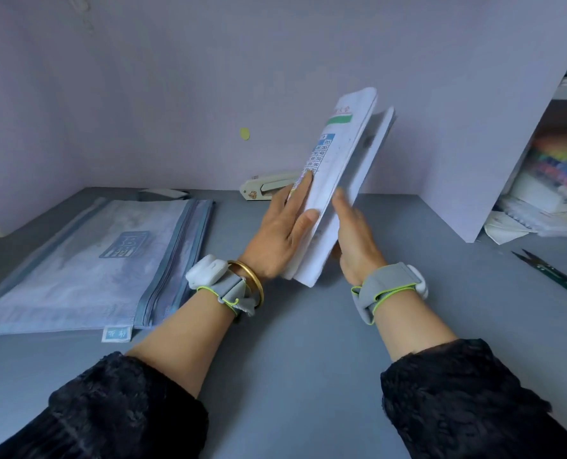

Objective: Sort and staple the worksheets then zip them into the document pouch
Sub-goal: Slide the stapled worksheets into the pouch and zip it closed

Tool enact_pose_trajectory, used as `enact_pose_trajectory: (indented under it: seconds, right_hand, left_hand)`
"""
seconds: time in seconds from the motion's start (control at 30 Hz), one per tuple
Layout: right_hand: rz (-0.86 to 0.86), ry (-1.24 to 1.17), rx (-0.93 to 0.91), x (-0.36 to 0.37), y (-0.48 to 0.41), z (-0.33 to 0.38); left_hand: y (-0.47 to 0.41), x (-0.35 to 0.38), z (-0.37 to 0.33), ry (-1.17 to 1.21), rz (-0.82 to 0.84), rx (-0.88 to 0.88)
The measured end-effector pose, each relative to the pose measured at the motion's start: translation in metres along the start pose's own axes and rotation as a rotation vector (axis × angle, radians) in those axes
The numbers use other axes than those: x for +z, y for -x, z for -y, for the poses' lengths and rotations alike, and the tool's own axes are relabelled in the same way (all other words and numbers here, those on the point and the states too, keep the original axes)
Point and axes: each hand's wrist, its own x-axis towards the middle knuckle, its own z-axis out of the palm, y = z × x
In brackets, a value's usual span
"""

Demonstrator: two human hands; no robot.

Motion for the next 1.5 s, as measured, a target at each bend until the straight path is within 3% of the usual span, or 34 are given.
enact_pose_trajectory:
  seconds: [0.13, 0.37, 0.43, 0.5, 0.57, 0.67, 0.73, 0.9, 1.1, 1.17, 1.27, 1.4, 1.5]
  right_hand:
    - [0.111, 0.009, 0.035, 0.0, 0.0, -0.001]
    - [-0.145, 0.153, 0.086, -0.009, -0.007, -0.011]
    - [-0.155, 0.149, 0.082, -0.013, -0.008, -0.01]
    - [-0.152, 0.162, 0.066, -0.013, -0.009, -0.009]
    - [-0.145, 0.195, 0.065, -0.012, -0.01, -0.012]
    - [-0.127, 0.238, 0.085, -0.01, -0.011, -0.015]
    - [-0.111, 0.235, 0.088, -0.011, -0.01, -0.015]
    - [-0.09, 0.234, 0.065, -0.013, -0.009, -0.014]
    - [-0.074, 0.265, 0.029, -0.015, -0.008, -0.008]
    - [-0.064, 0.28, 0.012, -0.017, -0.007, -0.006]
    - [-0.076, 0.255, -0.023, -0.019, -0.005, -0.003]
    - [-0.152, 0.168, -0.072, -0.023, -0.004, 0.004]
    - [-0.212, 0.156, -0.135, -0.029, -0.003, 0.011]
  left_hand:
    - [-0.001, 0.001, 0.005, -0.024, -0.013, -0.042]
    - [-0.005, -0.009, 0.014, 0.171, 0.011, -0.178]
    - [-0.007, -0.025, 0.025, -0.016, -0.123, -0.251]
    - [-0.005, -0.045, 0.041, -0.463, -0.241, -0.382]
    - [0.002, -0.059, 0.054, -0.822, -0.219, -0.609]
    - [0.012, -0.064, 0.063, -0.926, -0.184, -0.927]
    - [0.014, -0.067, 0.067, -0.9, -0.161, -0.978]
    - [0.013, -0.079, 0.067, -0.918, -0.047, -0.81]
    - [0.012, -0.085, 0.064, -0.821, -0.187, -0.783]
    - [0.005, -0.082, 0.059, -0.745, -0.286, -0.65]
    - [-0.002, -0.066, 0.043, -0.58, -0.389, -0.305]
    - [0.0, -0.04, 0.03, -0.415, -0.242, 0.024]
    - [0.001, -0.032, 0.025, -0.264, -0.113, 0.078]
